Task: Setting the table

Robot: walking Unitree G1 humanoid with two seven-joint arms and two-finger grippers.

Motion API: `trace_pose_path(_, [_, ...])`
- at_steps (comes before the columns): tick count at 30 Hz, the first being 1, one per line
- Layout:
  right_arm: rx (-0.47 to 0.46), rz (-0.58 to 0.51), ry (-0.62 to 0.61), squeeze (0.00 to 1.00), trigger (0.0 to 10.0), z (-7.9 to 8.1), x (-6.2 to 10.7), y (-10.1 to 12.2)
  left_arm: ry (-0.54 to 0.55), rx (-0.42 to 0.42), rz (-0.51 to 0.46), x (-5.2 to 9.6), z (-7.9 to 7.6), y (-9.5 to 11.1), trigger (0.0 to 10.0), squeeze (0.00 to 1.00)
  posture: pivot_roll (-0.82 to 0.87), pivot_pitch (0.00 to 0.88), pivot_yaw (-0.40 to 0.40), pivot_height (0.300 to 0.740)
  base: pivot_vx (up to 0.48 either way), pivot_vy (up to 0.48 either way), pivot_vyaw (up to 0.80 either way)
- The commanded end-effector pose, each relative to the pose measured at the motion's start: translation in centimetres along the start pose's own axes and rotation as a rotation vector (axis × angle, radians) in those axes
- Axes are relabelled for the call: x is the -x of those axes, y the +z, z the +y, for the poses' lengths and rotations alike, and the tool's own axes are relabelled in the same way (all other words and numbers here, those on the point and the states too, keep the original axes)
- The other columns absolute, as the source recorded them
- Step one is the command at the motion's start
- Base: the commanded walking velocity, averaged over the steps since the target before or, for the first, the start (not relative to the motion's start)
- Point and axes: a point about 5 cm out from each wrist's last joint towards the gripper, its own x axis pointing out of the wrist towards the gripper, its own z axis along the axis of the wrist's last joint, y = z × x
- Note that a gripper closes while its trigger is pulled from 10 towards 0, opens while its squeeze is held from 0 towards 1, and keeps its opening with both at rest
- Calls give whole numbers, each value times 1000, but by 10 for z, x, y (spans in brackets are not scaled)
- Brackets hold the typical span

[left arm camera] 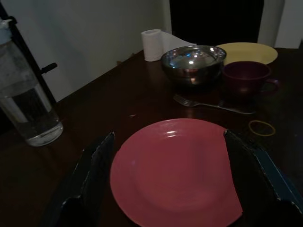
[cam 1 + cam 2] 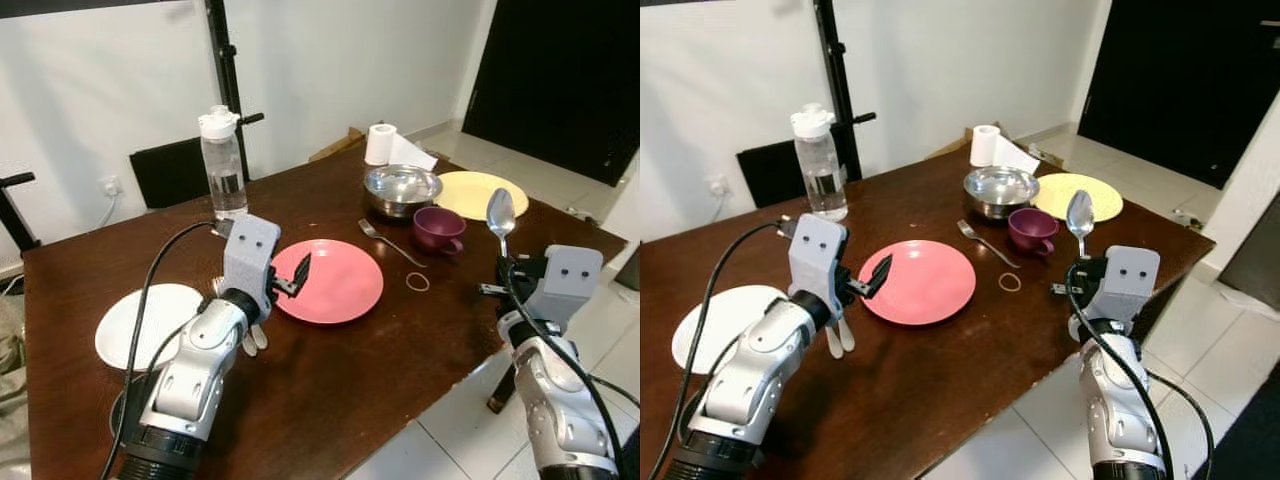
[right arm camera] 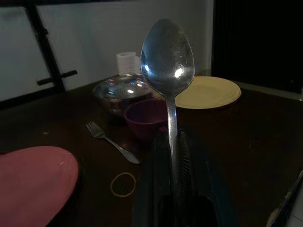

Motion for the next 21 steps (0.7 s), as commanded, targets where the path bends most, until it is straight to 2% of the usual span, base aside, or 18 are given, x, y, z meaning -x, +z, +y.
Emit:
trace_pose_path(1, [-13,1,52,0,10000,9,0,1,4,-12,16,0,0,-3,10000,0,-39,28,88,740,0,0,0])
trace_pose_path(8, [-17,2,82,0,10000,20,-1,0,12,-20,16,0,1,-4,10000,0,-38,26,88,740,0,0,0])
trace_pose_path(13, [-21,7,87,0,10000,21,0,-1,23,-25,10,0,3,-4,10000,0,-36,25,87,740,0,0,0])
trace_pose_path(21, [-24,19,94,0,10000,22,2,-4,41,-31,4,-1,4,-4,10000,0,-36,25,87,740,239,-350,0])
